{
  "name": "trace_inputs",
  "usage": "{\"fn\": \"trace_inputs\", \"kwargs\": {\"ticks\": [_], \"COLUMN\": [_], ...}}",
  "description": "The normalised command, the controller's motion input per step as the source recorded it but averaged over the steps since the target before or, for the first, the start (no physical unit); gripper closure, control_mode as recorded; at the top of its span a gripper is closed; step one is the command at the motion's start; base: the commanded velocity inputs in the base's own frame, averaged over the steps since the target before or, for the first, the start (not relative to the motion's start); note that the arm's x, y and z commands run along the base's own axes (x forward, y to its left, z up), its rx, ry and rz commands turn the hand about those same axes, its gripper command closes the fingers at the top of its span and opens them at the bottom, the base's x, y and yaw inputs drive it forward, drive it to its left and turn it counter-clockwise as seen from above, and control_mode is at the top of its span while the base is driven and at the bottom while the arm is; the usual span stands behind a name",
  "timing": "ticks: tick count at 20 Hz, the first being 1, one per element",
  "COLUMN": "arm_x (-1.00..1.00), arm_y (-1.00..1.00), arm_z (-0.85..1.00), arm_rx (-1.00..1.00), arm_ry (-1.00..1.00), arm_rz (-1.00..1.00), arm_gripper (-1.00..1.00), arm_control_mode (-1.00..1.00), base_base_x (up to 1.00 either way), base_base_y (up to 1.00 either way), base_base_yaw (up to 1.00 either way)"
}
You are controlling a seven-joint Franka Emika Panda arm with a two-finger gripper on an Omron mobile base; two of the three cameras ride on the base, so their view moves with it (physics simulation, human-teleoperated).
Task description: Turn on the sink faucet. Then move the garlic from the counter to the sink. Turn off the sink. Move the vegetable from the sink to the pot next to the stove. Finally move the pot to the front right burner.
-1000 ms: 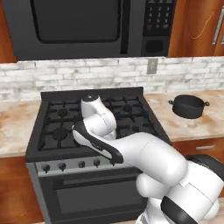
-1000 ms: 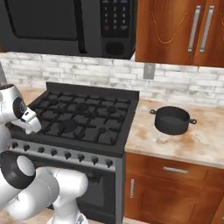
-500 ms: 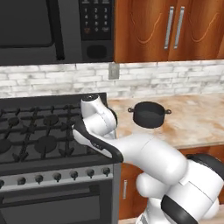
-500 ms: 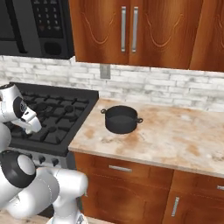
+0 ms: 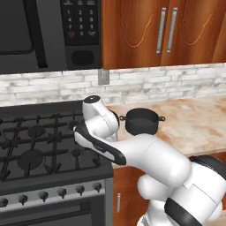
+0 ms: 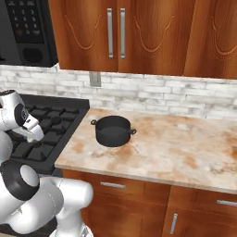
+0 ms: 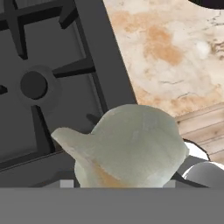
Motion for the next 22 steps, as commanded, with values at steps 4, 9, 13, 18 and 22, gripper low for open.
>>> {"fn": "trace_inputs", "kwargs": {"ticks": [4, 9, 13, 18, 22], "arm_x": [0.0, 0.0, 0.0, 0.0, 0.0], "arm_y": [0.0, 0.0, 0.0, 0.0, 0.0], "arm_z": [0.0, 0.0, 0.0, 0.0, 0.0], "arm_rx": [0.0, 0.0, 0.0, 0.0, 0.0], "arm_ry": [0.0, 0.0, 0.0, 0.0, 0.0], "arm_rz": [0.0, 0.0, 0.0, 0.0, 0.0], "arm_gripper": [1.0, 1.0, 1.0, 1.0, 1.0], "arm_control_mode": [1.0, 1.0, 1.0, 1.0, 1.0], "base_base_x": [-0.01, 0.29, 0.45, 0.25, 0.05], "base_base_y": [0.54, 0.28, 0.17, 0.04, 0.0], "base_base_yaw": [-0.13, -0.06, -0.03, 0.0, 0.0]}}
